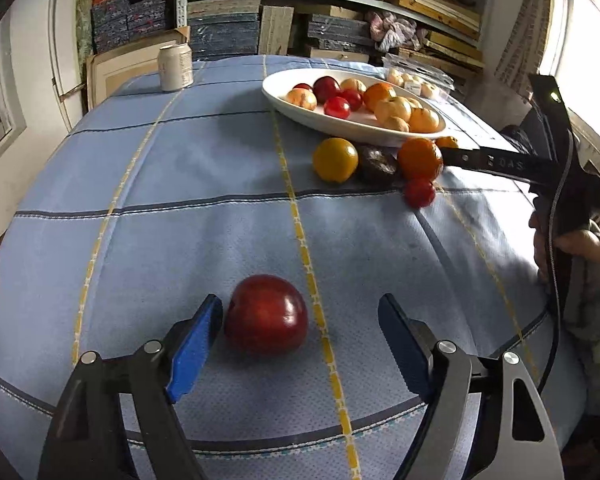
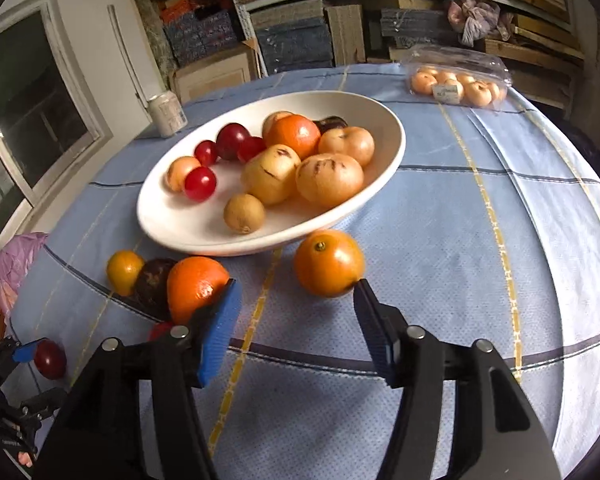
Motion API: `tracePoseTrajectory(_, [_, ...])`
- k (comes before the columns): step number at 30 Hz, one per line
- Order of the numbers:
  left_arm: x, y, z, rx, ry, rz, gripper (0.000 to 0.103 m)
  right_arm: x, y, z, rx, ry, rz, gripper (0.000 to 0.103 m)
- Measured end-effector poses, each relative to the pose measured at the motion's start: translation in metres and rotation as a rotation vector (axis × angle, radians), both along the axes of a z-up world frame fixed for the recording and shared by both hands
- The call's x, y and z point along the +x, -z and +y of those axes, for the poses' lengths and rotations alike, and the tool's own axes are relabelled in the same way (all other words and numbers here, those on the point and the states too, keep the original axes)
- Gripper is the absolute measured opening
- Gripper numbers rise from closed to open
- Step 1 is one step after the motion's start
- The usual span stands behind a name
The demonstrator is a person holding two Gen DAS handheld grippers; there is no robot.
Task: Organize fruits
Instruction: 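Close the left tool on the dark red fruit while the right tool grasps an orange tangerine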
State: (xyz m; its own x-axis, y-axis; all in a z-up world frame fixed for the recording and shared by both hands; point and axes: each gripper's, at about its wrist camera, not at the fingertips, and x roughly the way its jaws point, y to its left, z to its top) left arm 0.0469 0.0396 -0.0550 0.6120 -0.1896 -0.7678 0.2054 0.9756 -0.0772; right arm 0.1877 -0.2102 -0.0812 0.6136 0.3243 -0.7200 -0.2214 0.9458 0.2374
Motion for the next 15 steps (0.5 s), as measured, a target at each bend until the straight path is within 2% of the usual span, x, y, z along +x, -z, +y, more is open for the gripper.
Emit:
tracePoseTrajectory(5, [0.001, 0.001, 0.004, -0.023, -0.012, 0.007, 0.081, 0.007, 0.003, -0.015, 0.040, 0.044, 0.020, 0.041])
tracePoseTrajectory(8, [0.001, 0.000, 0.005, -0.027, -0.013, 0.002, 0.081, 0.018, 0.010, -0.019, 0.078, 0.046, 0.059, 0.041])
tracePoseTrajectory(9, [0.001, -0.001, 0.004, -0.026, -0.012, 0.000, 0.081, 0.019, 0.009, -0.020, 0.078, 0.054, 0.056, 0.037])
tracePoseTrajectory(11, [0.000, -0.001, 0.003, -0.021, -0.011, -0.004, 0.081, 0.020, 0.010, -0.021, 0.080, 0.062, 0.056, 0.037])
tracePoseTrajectory(15, [0.000, -0.001, 0.001, -0.018, -0.002, -0.006, 0.081, 0.029, 0.012, -0.027, 0.134, 0.073, 0.064, 0.041])
